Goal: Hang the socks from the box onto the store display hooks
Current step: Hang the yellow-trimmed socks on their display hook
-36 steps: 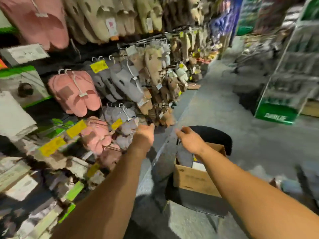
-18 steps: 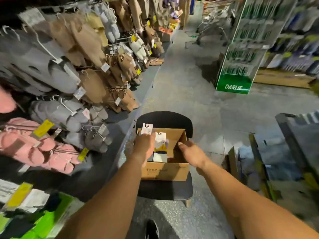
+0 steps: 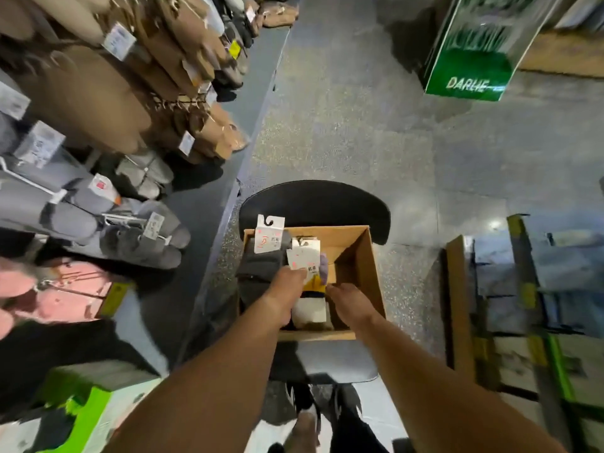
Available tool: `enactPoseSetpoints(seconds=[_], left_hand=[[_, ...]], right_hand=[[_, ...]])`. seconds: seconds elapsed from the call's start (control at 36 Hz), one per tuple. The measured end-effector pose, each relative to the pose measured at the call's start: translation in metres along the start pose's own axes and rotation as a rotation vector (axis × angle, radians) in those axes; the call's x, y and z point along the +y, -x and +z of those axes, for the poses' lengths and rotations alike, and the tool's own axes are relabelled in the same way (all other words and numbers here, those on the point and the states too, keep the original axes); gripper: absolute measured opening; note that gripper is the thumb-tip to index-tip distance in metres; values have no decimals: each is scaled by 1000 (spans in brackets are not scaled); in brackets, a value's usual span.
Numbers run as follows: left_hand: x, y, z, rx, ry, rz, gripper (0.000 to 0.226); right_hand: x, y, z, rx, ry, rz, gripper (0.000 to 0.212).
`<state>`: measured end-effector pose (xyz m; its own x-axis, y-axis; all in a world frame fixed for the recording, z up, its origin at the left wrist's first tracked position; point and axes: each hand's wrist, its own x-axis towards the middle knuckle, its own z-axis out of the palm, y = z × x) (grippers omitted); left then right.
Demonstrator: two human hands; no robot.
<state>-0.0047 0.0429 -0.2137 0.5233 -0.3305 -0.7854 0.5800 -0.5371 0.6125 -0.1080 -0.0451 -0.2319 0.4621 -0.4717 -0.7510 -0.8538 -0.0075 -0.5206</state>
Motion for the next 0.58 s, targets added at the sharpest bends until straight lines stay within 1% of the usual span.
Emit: enactPoseSetpoints(seconds=[0.03,0.06,0.11,0.19,0.25,0.31,0.36,0.39,0.44,0.53,0.58], left_hand=[[1,-6,2,-1,2,-15,24],[-1,-17,5,6,-4,-15,25],[-5,-35,12,19,-38,-13,32],[-12,-56,20,33,-17,-63,33],[-17,-69,24,48,-3,-93,32],[-18,-76,26,38,-5,-112,39],[-14,-75,26,33,9,-135,41],[-14,-76,26,36,17,-137,40],[-15,-76,28,36,45,-156,38],[-15,-75,26,60,62,-170,35],[-15,-76,24,66,70,-164,34]], right_hand=[[0,-11,4,-20,16,-2,33],[1,-24,8,-9,20,-1,40],[2,-45,16,-39,-87,76,51],[0,-67,27,-65,-250,156,45],[0,-78,35,-68,-356,176,48],[-2,-86,41,-77,-431,177,49],[-4,-89,46,-102,-442,169,41],[-5,-91,47,-100,-418,166,36],[-6,-95,47,-74,-381,175,32],[-4,-100,48,-56,-444,181,30],[-1,-102,48,-64,-534,162,32]])
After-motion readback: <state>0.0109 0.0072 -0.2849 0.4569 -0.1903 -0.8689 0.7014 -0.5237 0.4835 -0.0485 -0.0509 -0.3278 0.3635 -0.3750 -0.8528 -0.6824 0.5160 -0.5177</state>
